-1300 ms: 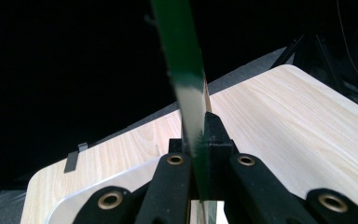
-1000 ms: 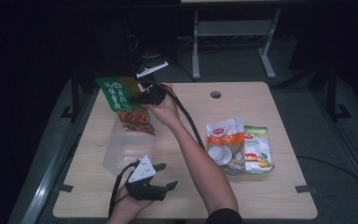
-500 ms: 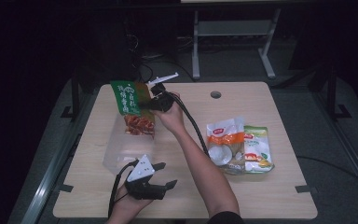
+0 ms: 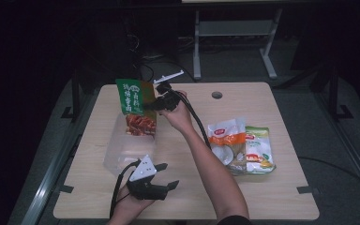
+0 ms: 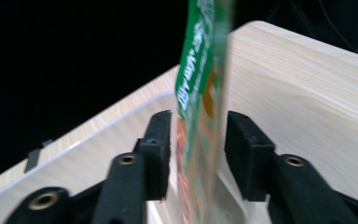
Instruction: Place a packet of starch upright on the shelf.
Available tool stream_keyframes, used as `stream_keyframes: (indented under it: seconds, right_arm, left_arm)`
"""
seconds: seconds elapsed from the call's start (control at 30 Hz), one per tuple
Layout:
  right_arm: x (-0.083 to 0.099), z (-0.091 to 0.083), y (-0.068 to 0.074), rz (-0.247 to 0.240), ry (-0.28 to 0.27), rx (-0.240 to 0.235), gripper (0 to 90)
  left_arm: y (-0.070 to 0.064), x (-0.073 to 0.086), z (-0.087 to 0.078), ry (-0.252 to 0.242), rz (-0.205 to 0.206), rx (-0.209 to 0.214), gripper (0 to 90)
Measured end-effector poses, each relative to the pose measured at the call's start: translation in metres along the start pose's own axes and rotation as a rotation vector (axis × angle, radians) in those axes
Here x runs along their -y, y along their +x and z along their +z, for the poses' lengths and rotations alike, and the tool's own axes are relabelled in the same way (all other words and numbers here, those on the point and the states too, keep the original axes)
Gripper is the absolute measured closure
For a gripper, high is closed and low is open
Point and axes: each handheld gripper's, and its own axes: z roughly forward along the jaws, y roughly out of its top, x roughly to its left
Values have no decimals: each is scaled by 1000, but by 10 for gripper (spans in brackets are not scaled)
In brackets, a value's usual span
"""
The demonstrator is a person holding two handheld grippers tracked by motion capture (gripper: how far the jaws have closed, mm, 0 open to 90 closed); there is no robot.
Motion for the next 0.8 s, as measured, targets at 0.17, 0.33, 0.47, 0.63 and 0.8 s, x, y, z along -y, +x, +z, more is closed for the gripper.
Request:
stream_keyframes:
  seconds: [0.17,0.33,0.47,0.63,0.8]
  right_arm:
    - [6,-14,-1,-13,36,2,536]
    - [12,-31,-2,-12,29,-17,509]
    - [15,-42,1,-18,46,-24,504]
    - [19,-56,5,-32,61,-20,492]
    - [25,-77,4,-28,54,-8,481]
  left_arm:
    - [2,0,-2,-3,-6,-2,291]
    - [3,0,-1,1,-12,0,289]
    - [3,0,-1,0,-11,-2,289]
    - [3,1,-3,2,-10,-5,289]
    - [2,1,-1,9,-5,1,289]
